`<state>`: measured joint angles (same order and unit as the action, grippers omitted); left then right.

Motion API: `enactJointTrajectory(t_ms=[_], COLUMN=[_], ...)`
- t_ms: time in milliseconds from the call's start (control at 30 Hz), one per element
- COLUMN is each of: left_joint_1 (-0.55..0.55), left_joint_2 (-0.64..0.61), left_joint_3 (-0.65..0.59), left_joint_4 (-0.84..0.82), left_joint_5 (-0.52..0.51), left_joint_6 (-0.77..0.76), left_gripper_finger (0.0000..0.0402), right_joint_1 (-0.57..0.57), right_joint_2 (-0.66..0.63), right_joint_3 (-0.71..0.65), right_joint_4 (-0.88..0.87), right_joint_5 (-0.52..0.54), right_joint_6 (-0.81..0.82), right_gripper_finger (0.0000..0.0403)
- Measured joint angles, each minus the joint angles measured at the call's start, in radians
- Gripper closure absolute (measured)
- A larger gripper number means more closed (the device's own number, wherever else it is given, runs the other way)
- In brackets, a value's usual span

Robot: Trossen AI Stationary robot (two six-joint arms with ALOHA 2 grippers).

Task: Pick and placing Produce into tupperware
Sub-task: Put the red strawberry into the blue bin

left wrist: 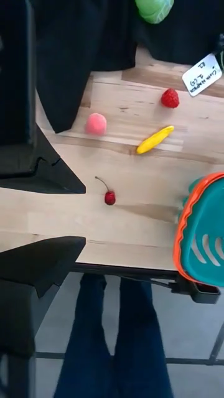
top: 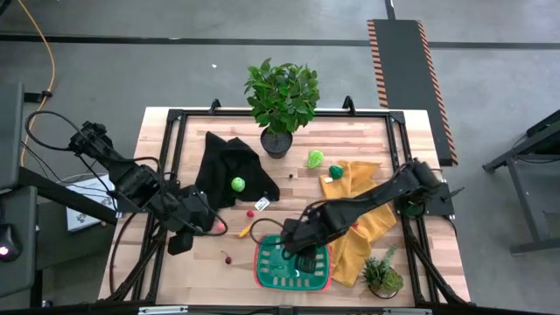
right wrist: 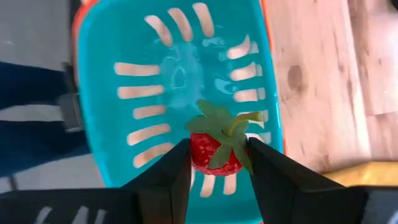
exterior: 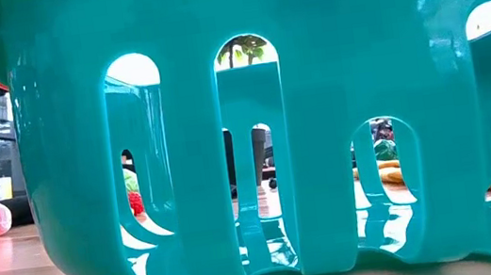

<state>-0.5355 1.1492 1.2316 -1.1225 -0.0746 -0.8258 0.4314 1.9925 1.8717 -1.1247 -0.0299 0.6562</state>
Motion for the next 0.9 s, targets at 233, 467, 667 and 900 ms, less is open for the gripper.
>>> enactJointTrajectory(t_ms=[233,467,667,900], left_joint_1=[-0.055,-0.083,-0.083,-0.082], left_joint_2=[0.001,0.001,0.001,0.001], left_joint_3=[0.000,0.000,0.000,0.000], left_joint_4=[-0.003,-0.005,-0.006,-0.011], left_joint_5=[-0.006,-0.020,-0.021,-0.023], left_joint_6=[-0.035,-0.036,-0.024,-0.019], left_gripper_finger=[0.0291,0.0291,0.0291,0.0291], right_joint_1=[0.008,0.010,0.011,0.013], right_joint_2=[0.110,0.160,0.212,0.254], right_joint_3=[0.091,0.091,0.091,0.091], right_joint_4=[-0.010,0.043,0.068,0.089], right_joint_5=[0.003,0.005,0.003,-0.009], right_joint_6=[0.051,0.118,0.130,0.132], right_gripper_finger=[0.0274,0.0274,0.0274,0.0274])
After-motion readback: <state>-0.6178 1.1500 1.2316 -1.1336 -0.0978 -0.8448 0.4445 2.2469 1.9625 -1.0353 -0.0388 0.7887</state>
